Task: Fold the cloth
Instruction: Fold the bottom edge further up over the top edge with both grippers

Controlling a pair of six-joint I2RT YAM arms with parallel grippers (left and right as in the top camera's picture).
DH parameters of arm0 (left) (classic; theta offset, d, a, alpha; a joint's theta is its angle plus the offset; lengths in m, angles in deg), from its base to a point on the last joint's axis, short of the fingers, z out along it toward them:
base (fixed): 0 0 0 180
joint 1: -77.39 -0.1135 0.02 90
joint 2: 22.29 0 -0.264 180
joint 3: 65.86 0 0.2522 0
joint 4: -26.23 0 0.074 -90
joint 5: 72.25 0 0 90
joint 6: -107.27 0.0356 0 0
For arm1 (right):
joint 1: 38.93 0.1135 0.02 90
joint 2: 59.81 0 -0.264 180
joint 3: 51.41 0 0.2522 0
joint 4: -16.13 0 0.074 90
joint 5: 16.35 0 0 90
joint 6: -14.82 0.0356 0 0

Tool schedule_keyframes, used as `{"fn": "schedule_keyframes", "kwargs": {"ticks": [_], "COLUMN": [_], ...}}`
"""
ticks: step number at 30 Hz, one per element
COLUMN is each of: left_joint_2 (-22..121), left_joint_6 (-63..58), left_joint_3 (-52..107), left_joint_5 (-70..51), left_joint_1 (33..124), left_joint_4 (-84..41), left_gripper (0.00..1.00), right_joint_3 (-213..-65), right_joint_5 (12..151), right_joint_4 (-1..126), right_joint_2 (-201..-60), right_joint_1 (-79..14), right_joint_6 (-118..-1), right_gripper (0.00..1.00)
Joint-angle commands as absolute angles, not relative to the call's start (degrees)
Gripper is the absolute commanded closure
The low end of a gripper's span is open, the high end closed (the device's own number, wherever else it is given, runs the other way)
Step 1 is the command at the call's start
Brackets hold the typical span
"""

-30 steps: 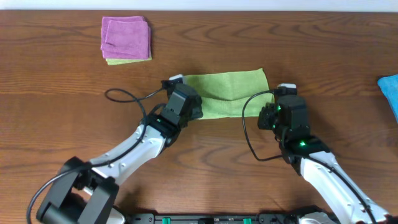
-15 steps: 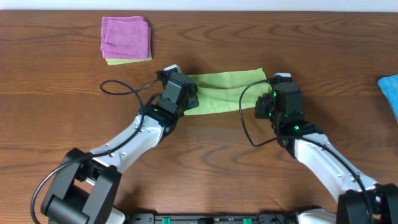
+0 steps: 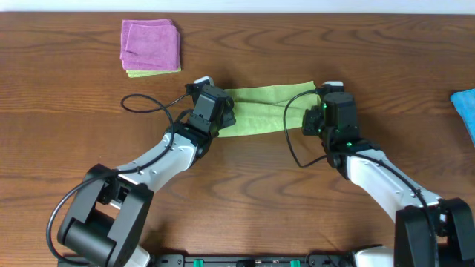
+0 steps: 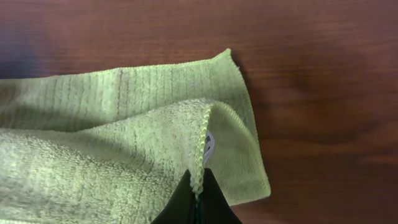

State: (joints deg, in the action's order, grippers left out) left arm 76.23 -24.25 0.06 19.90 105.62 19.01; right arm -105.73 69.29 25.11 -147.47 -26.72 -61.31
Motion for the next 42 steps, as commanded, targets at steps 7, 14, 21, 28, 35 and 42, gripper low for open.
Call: {"fn": "schedule_keyframes", "kwargs": {"ticks": [7,14,21,28,35,42], "left_joint_2": [80.6,81.4,81.4,81.5,82.5,83.4], "left_joint_6": [-23.4,-23.2,-23.0,-22.3,-21.9,-22.1], "left_joint_3": [5.1,5.9,5.9,5.9,5.9,5.9], "left_joint_5": [20.7,20.8,22.2,24.3,23.6,24.1], "left_joint_1": [105.2,105.2,105.0,104.3,104.0,104.0], "left_joint_4": [20.1,20.0,19.8,19.9,20.7,22.2], "left_gripper": [0.93,0.93,0.93,0.92,0.92,0.91], "right_joint_3": [-107.2,-107.2,-107.5,-108.4,-111.1,-111.2], "right_joint_5": [68.5,69.4,70.0,70.0,70.0,70.0], "right_joint_4": [23.3,21.7,19.3,15.7,15.9,15.6], "right_joint_2": [-147.9,-149.2,-152.2,-154.4,-157.0,-157.9], "right_joint_1": [-29.6,-29.6,-29.5,-29.5,-29.5,-29.7], "right_joint_6": [-62.9,-62.8,-62.8,-62.8,-62.9,-64.6], "right_gripper": [0.99,0.99,0.99,0.99,0.99,0.99]}}
